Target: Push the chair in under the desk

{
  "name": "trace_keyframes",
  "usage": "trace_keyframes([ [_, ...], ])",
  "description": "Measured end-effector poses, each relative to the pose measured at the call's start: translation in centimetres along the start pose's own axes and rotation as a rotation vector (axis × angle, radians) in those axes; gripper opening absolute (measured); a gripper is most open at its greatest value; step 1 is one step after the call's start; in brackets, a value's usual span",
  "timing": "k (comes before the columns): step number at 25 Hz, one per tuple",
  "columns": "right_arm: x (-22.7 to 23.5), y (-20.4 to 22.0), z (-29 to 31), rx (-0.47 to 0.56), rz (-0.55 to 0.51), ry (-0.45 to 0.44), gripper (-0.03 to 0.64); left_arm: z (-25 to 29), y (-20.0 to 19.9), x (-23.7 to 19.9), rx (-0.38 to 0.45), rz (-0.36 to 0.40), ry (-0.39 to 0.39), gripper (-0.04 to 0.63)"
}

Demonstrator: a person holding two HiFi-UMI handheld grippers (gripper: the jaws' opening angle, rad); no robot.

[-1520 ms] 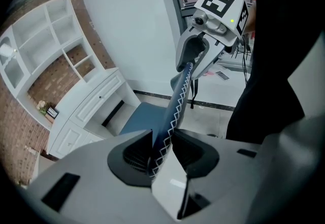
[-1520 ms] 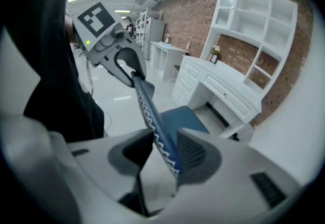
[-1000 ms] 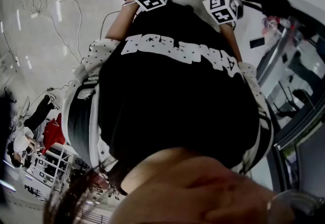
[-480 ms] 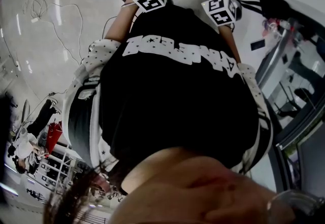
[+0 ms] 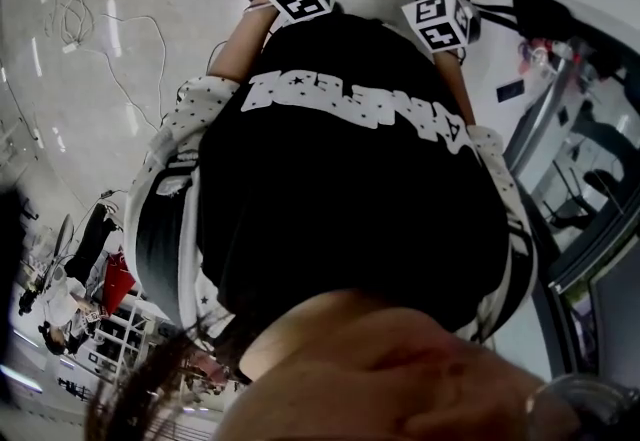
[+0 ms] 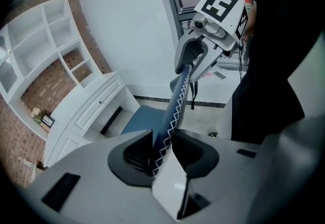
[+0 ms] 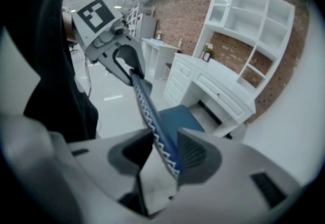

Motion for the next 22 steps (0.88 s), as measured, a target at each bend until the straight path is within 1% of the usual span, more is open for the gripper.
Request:
trace_keyframes([
  [4,0.8,0.3,0.9,-0.009,0.001,0.011,0.164,1.0,0.1,-0.9,0.003,-0.004,0.012,0.152],
  [9,1.5,0.1,0.5,-0.009,-0.009,0.016,0.164,1.1,-0.7,-1.0,0.003,-0.004,-0.004,0.152],
  [14,3.0,0.1,1.9,-0.009,-0.011,0.008,0.164,2.5,-0.6,-2.7,0.0,-0.006,-0.007,0.152],
  [22,4.9,-0.2,1.4,-0.01,-0.021,0.013,0.164,2.8,-2.2,-3.8,0.002,0.002,-0.019,0.152],
])
Point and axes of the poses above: the fingertips, and each gripper's own axes: z forward along the fingers, x to its right, y out of its underside, the point moved 8 cm from there along -z, backward along the fingers, and after that the axes turned 11 degrees about x, right-handed, at the moved point
